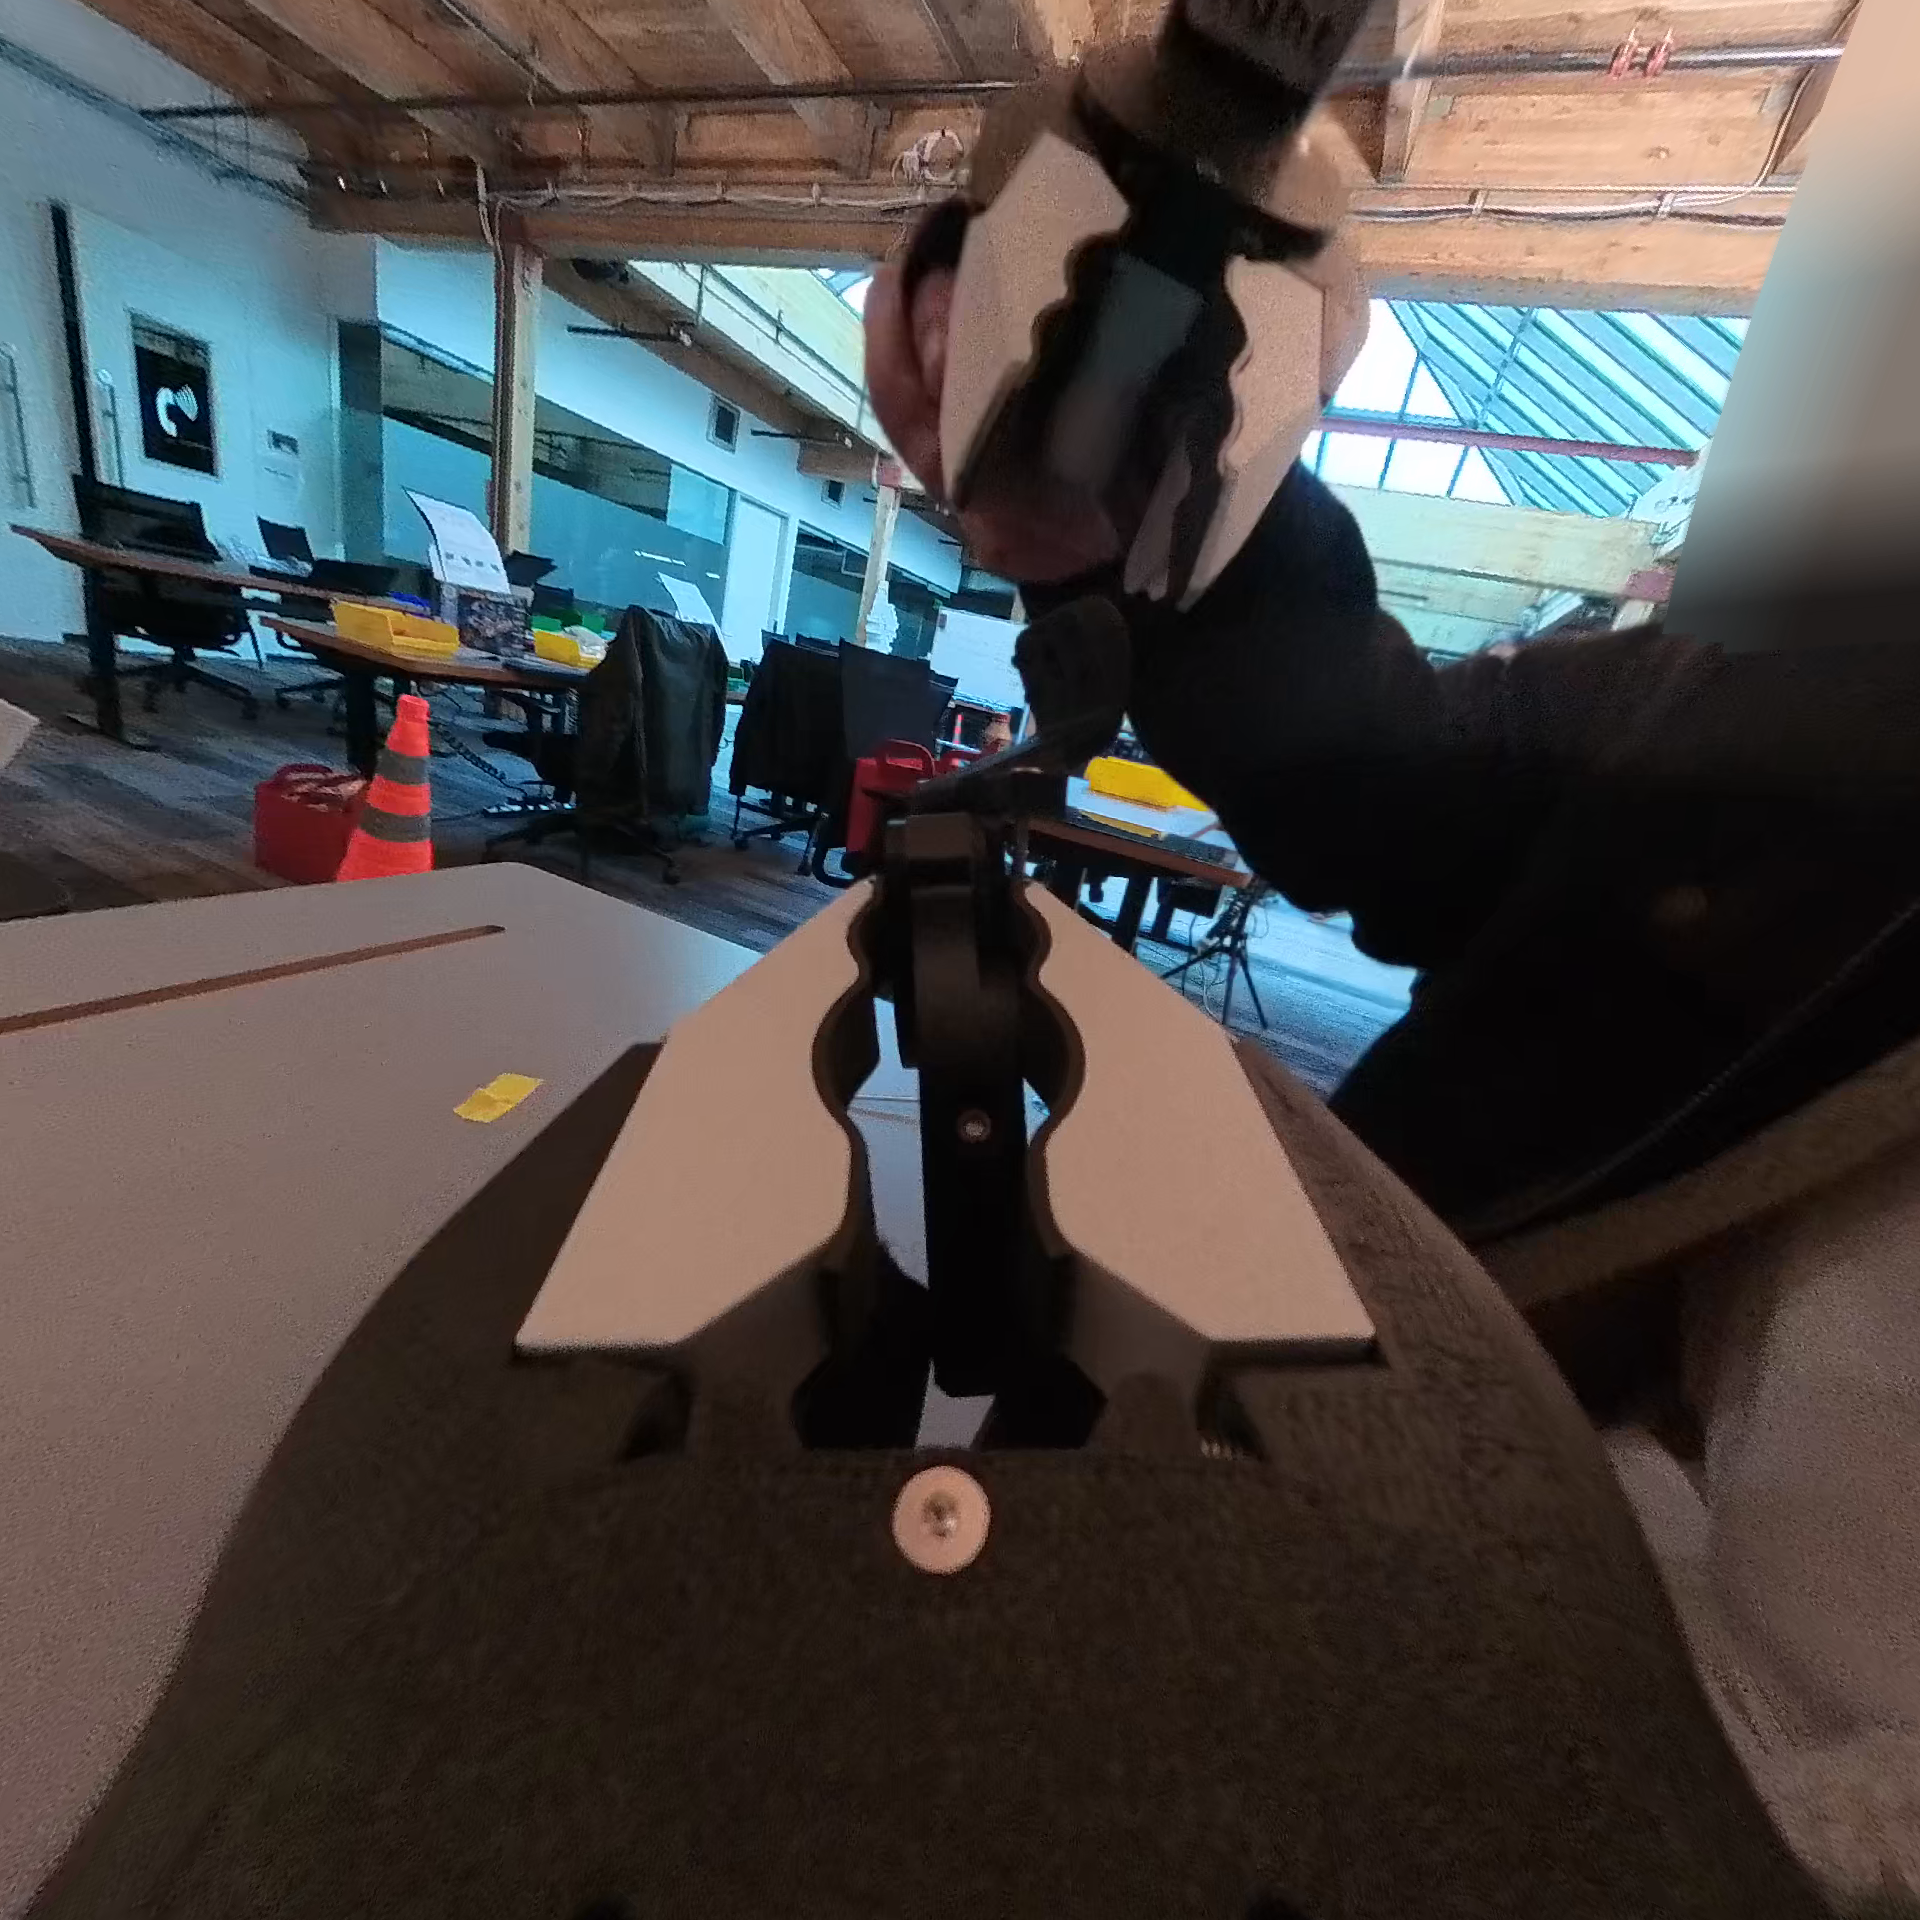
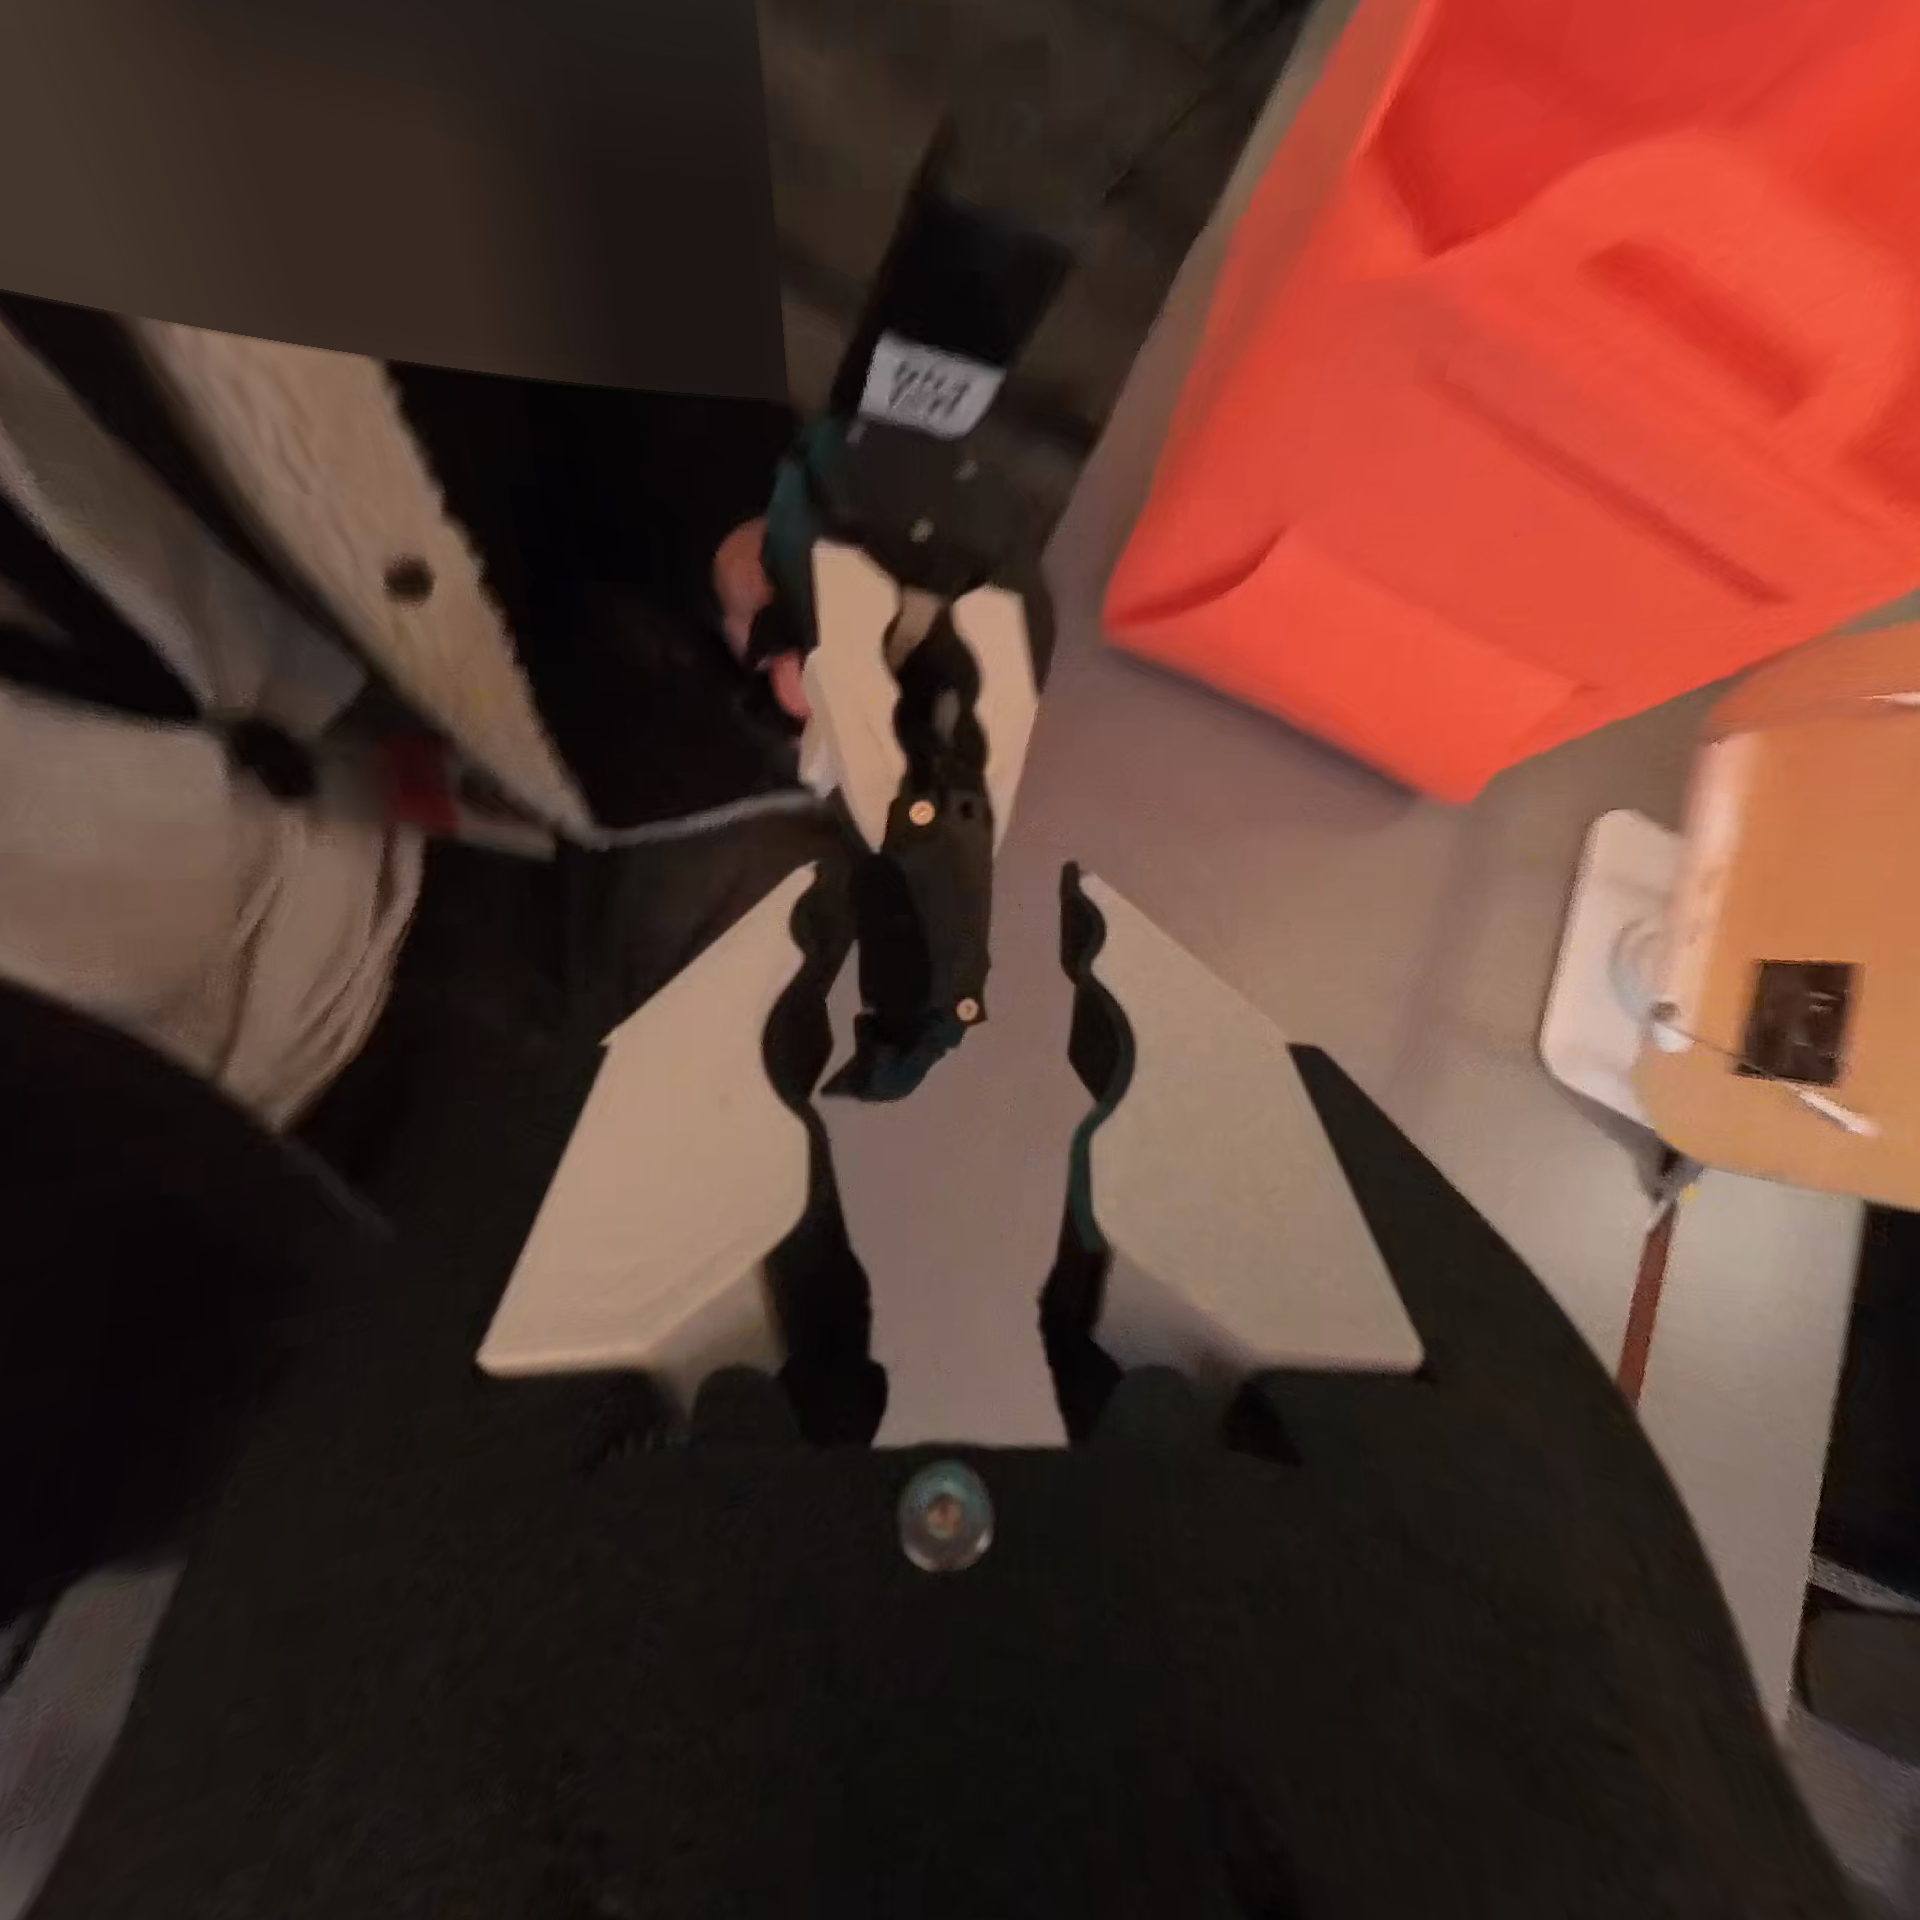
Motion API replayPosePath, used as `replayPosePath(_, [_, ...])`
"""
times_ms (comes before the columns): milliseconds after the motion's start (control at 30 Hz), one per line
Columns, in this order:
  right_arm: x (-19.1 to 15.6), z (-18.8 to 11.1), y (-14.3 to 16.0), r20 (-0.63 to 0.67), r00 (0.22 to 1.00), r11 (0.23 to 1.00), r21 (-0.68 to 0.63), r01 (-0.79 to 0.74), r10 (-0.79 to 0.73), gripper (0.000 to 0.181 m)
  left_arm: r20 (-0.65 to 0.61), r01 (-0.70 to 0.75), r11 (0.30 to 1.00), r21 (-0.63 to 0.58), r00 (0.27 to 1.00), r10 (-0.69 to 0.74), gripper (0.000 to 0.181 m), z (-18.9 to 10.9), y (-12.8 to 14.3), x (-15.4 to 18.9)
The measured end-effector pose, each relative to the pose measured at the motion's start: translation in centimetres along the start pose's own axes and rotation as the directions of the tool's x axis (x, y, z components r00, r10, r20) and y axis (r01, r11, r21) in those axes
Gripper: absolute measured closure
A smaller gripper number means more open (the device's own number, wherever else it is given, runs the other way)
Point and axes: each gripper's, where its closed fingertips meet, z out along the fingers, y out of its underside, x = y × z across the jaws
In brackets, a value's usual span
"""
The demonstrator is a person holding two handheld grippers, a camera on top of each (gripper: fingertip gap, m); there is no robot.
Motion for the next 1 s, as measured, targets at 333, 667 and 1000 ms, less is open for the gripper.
replayPosePath(333, [-1.6,4.9,1.7,0.214,0.976,0.969,-0.226,0.097,-0.048,0.146,-0.004,0.015,1.0,-0.024,1.0,-0.015,0.16,0.0,0.5,0.0])
replayPosePath(667, [-0.3,5.5,2.3,0.156,0.987,0.959,-0.268,0.088,-0.047,0.167,0.031,-0.038,0.998,-0.045,0.999,0.039,0.16,0.0,0.8,-0.5])
replayPosePath(1000, [2.4,6.3,1.9,-0.095,0.991,0.981,-0.181,0.077,-0.095,0.169,0.172,-0.058,0.998,-0.006,0.983,0.058,0.16,-0.7,-0.1,-2.9])
